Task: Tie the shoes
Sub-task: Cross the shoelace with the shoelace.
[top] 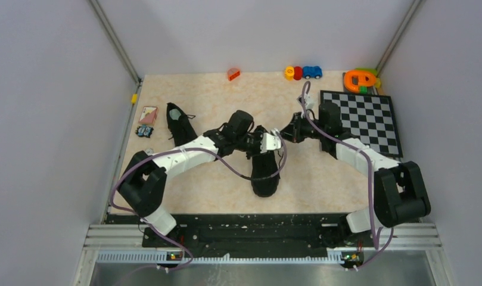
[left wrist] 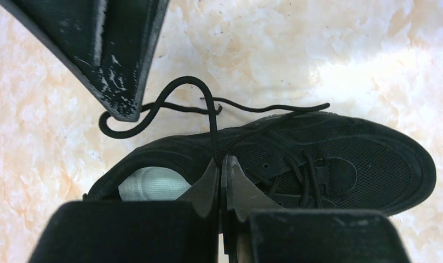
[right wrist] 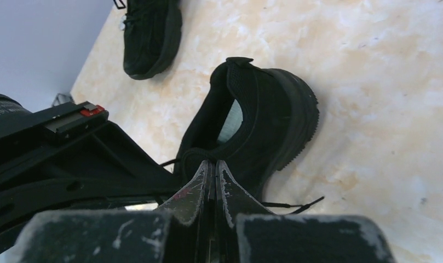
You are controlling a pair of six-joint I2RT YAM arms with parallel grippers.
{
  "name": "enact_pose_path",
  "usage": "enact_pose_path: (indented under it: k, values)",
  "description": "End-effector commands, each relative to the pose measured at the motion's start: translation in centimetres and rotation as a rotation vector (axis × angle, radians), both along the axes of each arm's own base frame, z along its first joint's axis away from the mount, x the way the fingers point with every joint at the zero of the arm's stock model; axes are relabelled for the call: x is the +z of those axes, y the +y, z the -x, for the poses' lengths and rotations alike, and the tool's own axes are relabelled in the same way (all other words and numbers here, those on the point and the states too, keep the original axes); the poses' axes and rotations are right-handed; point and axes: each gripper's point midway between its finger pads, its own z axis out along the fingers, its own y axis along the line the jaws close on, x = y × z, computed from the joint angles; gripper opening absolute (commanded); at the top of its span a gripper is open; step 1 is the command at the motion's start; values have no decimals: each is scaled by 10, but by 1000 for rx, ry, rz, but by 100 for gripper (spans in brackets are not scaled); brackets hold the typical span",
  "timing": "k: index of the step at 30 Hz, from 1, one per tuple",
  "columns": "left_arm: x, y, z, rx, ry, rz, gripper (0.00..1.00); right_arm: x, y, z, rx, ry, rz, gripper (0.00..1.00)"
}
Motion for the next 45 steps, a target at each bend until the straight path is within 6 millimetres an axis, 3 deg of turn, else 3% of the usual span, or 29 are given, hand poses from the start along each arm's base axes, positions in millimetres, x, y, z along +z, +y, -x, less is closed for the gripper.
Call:
enact_pose_path:
  k: [1,5,7,9,13,18,22,26,34,39,42,45]
  values:
    - [46,-14,-7,72,-17,209,0,2,6,-9,-2,37,-86,0]
    - [49,-13,-10,128,15,264,0,-30,-21,-20,-163,100,51,0]
    - [50,-11,-11,146,16,284,0,-38,-34,-22,-240,102,107,30]
    - [50,-10,-11,153,24,293,0,-37,-38,-16,-231,73,129,42]
    - [47,-10,-10,156,39,290,0,-24,-45,2,-213,-15,143,43]
    - [46,-8,-9,155,41,292,0,-31,-53,34,-202,-57,139,43]
    - [46,-9,-6,138,41,293,0,-31,-36,59,-121,-154,80,48]
    - [47,-10,-5,121,39,295,0,-31,-18,66,-39,-253,66,50]
    - [46,-9,0,92,40,287,0,-22,12,53,29,-358,16,47]
    - [45,-9,1,87,38,282,0,-34,25,44,53,-318,11,43]
    - [45,-8,0,86,36,281,0,-33,25,46,57,-318,1,31]
    - [45,-7,0,88,33,279,0,-26,23,54,66,-320,-9,2]
